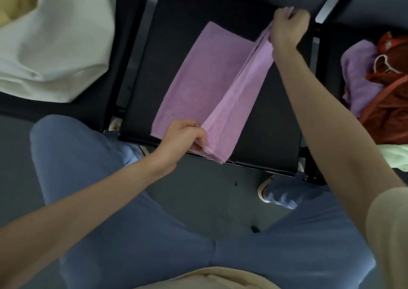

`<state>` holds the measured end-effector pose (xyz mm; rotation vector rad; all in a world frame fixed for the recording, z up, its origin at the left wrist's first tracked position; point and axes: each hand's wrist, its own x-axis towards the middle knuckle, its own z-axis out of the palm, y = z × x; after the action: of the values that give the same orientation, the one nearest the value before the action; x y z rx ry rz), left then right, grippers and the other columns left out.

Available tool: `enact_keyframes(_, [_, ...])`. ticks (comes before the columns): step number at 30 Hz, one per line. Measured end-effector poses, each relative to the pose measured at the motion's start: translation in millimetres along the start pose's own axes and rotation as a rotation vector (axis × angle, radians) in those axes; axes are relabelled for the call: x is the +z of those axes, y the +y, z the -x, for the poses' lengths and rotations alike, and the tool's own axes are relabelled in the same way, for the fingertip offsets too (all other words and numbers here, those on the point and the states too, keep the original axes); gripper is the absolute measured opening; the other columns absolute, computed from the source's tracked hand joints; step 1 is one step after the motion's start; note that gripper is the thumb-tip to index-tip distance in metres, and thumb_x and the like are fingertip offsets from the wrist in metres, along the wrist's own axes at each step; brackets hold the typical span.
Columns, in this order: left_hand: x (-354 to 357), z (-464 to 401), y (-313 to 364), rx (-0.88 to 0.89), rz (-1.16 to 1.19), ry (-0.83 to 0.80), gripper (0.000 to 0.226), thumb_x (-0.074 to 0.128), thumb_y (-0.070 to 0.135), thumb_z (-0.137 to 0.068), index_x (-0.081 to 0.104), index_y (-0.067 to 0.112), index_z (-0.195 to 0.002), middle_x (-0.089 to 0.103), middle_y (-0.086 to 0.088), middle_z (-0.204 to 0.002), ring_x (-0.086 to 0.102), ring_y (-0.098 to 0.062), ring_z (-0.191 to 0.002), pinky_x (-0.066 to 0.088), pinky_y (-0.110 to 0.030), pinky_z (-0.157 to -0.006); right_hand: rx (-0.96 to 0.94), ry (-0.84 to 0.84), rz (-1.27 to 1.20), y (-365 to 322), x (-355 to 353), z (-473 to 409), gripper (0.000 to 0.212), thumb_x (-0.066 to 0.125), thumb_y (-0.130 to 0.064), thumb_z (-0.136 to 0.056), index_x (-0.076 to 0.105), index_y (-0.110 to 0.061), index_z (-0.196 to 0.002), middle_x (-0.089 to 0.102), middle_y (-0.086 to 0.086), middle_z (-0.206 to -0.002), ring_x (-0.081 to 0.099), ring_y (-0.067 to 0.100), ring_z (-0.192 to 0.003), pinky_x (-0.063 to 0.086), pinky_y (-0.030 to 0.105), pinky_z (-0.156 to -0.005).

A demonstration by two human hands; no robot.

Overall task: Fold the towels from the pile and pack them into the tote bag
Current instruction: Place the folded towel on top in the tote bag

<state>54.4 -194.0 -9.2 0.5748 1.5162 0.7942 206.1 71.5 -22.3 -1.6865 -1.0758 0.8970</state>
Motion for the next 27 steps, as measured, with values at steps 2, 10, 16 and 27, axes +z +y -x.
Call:
enact_keyframes(2, [-16, -6, -1, -0.006, 0.045, 0.043, 0.046, 0.049, -0.016, -0.070, 0.049, 0.016, -0.036, 0.045, 0.005, -0.042, 0.050, -0.008, -0.048, 0.051, -0.028, -0.062, -0.050, 0.001, 0.041, -9, 28, 7, 0.031, 0.055, -0.002, -0.088, 0.039, -0.018, -0.067, 0.047, -0.004, -0.070, 0.049, 0.004, -0.063, 0.050, 0.018, -0.065])
enact_keyframes(10, [-60, -36, -12, -0.006, 0.053, 0.241, 0.020, 0.053, -0.005, -0.063, 0.050, 0.008, -0.048, 0.044, -0.002, -0.049, 0.049, -0.020, -0.058, 0.049, -0.036, -0.065, 0.123, -0.132, 0.166, -12, 111, 22, 0.016, 0.058, -0.013, -0.093, 0.051, -0.010, -0.107, 0.056, -0.002, -0.093, 0.058, 0.006, -0.081, 0.049, 0.014, -0.063])
enact_keyframes(16, [-78, -49, -31, -0.059, -0.223, 0.311, 0.012, 0.054, 0.009, -0.072, 0.048, 0.009, -0.063, 0.053, -0.006, -0.055, 0.057, -0.025, -0.058, 0.040, -0.032, -0.057, 0.257, -0.212, 0.120, 3, 137, 44, 0.021, 0.050, -0.027, -0.099, 0.057, -0.007, -0.104, 0.065, 0.005, -0.093, 0.067, 0.012, -0.078, 0.057, 0.024, -0.069])
enact_keyframes(27, [-83, -44, -23, 0.098, -0.808, 0.516, 0.031, 0.057, 0.038, -0.084, 0.059, 0.011, -0.098, 0.063, -0.003, -0.090, 0.052, -0.019, -0.074, 0.035, -0.030, -0.061, -0.180, -0.218, 0.364, 73, 7, 164, 0.020, 0.060, -0.008, -0.086, 0.055, -0.004, -0.105, 0.058, 0.009, -0.100, 0.053, 0.010, -0.077, 0.041, 0.007, -0.065])
